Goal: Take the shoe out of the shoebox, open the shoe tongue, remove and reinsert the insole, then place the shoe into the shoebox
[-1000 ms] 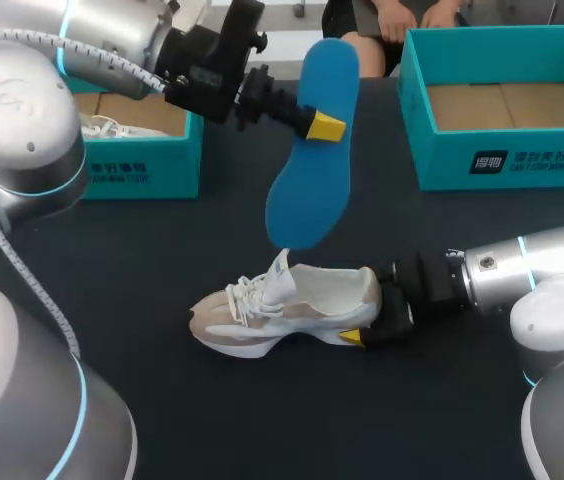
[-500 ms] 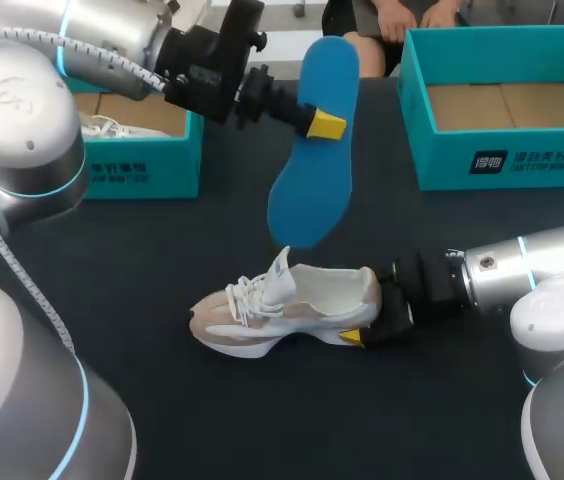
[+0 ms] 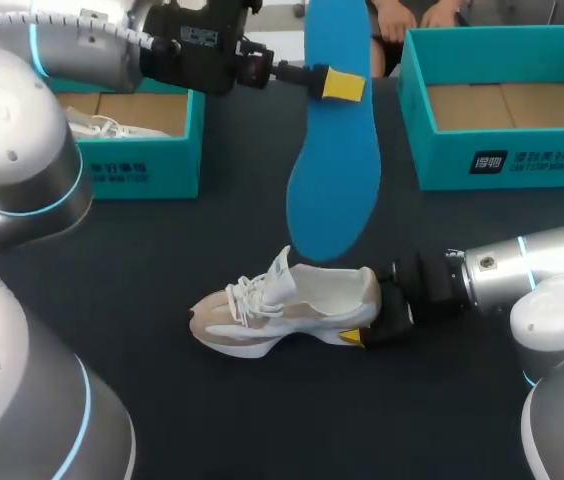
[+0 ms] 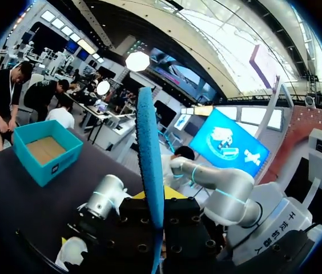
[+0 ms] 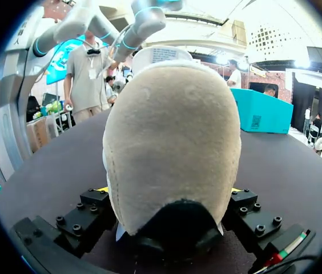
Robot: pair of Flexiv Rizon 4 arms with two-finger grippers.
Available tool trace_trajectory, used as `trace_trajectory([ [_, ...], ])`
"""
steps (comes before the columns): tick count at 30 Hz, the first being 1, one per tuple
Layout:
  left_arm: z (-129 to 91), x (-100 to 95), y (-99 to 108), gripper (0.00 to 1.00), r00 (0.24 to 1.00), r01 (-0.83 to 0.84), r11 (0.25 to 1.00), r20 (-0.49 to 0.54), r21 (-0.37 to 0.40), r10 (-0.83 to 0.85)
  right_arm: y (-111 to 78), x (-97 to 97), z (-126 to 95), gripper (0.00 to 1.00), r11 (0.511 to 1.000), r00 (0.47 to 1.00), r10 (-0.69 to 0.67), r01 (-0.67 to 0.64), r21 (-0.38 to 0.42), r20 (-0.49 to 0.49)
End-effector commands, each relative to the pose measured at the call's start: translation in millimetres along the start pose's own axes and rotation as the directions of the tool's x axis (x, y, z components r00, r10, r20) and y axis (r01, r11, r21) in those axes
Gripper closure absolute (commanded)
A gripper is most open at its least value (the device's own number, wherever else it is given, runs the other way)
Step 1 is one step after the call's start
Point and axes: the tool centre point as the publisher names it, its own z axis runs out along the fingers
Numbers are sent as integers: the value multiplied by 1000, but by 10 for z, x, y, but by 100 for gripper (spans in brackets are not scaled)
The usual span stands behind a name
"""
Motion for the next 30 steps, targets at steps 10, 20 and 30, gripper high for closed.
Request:
trace_trajectory([
  [10,64,496,109,100,995,90,993,-43,70,-88,-9,9,29,100,1000,1000,1,-1,3,1],
  [20,125,634,242,100,953,290,956,-109,41,-284,-9,9,29,100,1000,1000,1,-1,3,1],
  [30,158,600,259,100,946,310,949,-115,62,-302,-9,9,29,100,1000,1000,1,-1,3,1],
])
